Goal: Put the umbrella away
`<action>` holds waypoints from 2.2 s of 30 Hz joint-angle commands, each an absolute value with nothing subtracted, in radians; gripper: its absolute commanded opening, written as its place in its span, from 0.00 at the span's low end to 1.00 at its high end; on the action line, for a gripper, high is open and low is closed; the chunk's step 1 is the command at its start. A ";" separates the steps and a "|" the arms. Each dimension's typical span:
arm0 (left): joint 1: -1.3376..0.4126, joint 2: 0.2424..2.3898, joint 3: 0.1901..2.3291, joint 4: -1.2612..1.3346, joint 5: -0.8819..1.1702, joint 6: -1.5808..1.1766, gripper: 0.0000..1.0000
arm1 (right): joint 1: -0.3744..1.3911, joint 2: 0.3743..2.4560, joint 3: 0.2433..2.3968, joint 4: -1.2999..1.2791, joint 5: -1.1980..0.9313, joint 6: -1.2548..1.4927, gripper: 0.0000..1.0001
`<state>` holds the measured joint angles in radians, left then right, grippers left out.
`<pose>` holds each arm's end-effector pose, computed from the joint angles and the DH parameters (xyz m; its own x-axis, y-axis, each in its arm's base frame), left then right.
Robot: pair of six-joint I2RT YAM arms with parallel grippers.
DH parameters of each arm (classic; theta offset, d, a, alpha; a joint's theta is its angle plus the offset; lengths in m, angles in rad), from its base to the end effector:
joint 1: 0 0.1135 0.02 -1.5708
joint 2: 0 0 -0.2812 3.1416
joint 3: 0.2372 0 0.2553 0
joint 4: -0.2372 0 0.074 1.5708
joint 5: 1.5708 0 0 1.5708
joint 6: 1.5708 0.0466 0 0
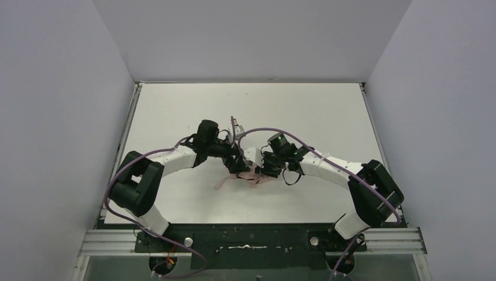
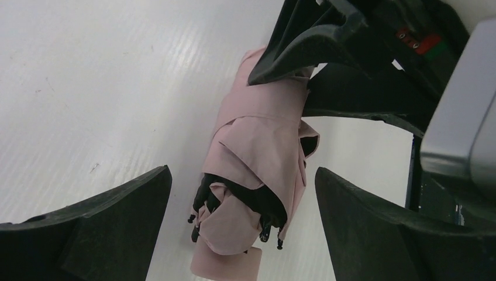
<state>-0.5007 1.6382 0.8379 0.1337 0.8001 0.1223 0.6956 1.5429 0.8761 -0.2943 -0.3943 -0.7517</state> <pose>0.2809 -0.1918 0.1920 -0.4372 0.3361 -0.8342 0.8890 0.3017 -0.3444 0.2275 0.2132 0.1923 0.0596 -0.7715 -0.6334 -0.9854 0.0560 -0.1610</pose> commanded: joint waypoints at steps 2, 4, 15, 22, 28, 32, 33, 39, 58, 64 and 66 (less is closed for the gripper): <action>-0.527 1.724 0.926 0.081 0.842 0.166 0.91 | 0.706 1.544 0.854 -0.258 -0.360 -0.769 0.27; -0.531 1.754 0.949 0.059 0.846 0.181 0.91 | 0.706 1.543 0.853 -0.261 -0.363 -0.770 0.27; -0.537 1.807 0.950 0.070 0.875 0.144 0.89 | 0.706 1.534 0.842 -0.207 -0.413 -0.741 0.27; -0.507 1.843 0.900 0.301 0.982 -0.050 0.89 | 0.705 1.536 0.828 -0.165 -0.436 -0.739 0.27; -0.507 1.871 0.905 0.266 0.986 -0.029 0.89 | 0.703 1.536 0.817 -0.148 -0.444 -0.749 0.27; -0.510 1.884 0.940 0.146 0.969 0.051 0.81 | 0.697 1.538 0.817 -0.137 -0.457 -0.743 0.27; -0.511 1.885 0.947 0.108 0.959 0.074 0.77 | 0.694 1.538 0.818 -0.134 -0.461 -0.740 0.26; -0.523 1.878 0.954 0.003 0.888 0.123 0.59 | 0.679 1.530 0.830 -0.121 -0.489 -0.722 0.26; -0.593 1.815 0.854 0.086 0.629 -0.086 0.09 | 0.643 1.331 0.826 0.045 -0.422 -0.359 0.68; -0.621 1.796 0.773 0.229 0.550 -0.301 0.02 | 0.616 1.221 0.801 -0.044 -0.156 0.063 0.63; -0.627 1.786 0.727 0.313 0.532 -0.379 0.02 | 0.599 1.192 0.795 -0.129 -0.131 0.169 0.62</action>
<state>-0.6086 1.7973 0.8131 0.2123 0.6563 -0.2054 0.6292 1.2469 0.8143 -0.0452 -0.2867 -0.1467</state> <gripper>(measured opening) 0.436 0.629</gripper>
